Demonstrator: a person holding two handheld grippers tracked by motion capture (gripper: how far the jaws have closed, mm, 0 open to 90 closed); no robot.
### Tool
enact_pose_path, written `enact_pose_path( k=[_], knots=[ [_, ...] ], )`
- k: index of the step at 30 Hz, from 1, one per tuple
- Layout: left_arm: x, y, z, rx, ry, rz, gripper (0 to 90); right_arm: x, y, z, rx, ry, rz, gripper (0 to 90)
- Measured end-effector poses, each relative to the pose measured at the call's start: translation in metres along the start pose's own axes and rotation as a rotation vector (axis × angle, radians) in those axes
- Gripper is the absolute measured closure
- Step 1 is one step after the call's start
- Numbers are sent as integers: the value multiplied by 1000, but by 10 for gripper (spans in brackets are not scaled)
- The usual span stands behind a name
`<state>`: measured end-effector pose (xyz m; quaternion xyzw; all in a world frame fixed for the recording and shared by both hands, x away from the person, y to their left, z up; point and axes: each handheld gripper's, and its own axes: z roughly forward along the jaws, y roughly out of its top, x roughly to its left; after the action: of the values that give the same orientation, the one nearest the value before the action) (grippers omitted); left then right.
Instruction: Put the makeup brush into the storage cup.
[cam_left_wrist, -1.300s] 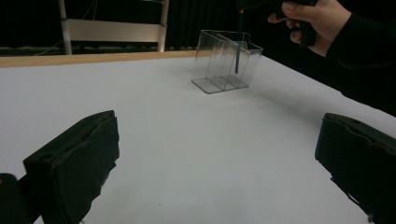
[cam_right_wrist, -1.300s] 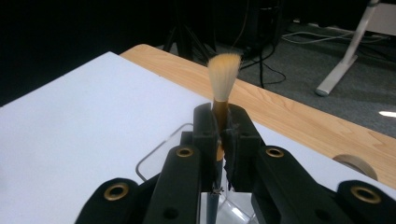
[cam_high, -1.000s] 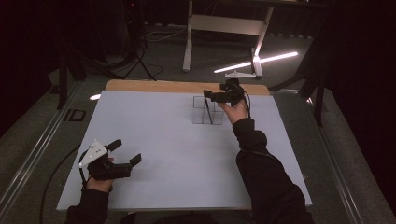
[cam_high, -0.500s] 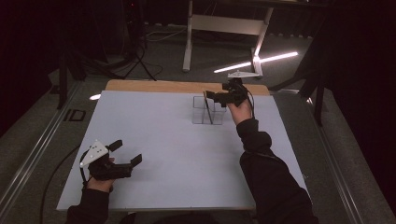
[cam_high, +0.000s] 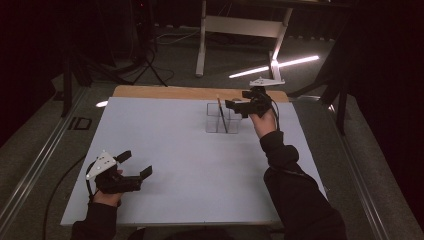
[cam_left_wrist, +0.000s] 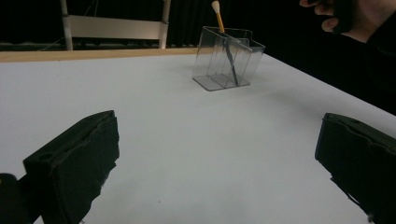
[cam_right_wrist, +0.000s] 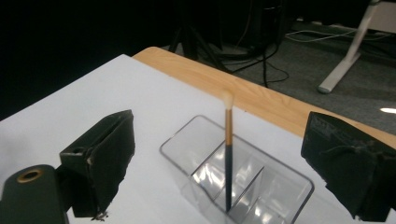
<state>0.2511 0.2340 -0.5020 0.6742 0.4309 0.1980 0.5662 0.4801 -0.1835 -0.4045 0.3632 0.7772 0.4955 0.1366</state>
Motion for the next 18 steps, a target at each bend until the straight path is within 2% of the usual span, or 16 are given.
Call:
enact_pose_path(
  k=[4, 7, 13, 15, 18],
  knots=[
    [0, 0, 0, 1, -1, 0, 0, 3, -4, -7, 7, -1, -15, 96],
    [0, -1, 1, 0, -5, 1, 1, 3, -8, -12, 0, 12, -1, 96],
    [0, -1, 1, 2, -1, 4, 1, 5, -19, -21, 7, 33, -8, 96],
    [1, -1, 0, -1, 0, -3, 0, 6, -23, -25, 4, 24, -17, 96],
    [2, -1, 0, -3, 2, -4, 0, 7, -29, -32, -5, 37, -4, 96]
  ],
)
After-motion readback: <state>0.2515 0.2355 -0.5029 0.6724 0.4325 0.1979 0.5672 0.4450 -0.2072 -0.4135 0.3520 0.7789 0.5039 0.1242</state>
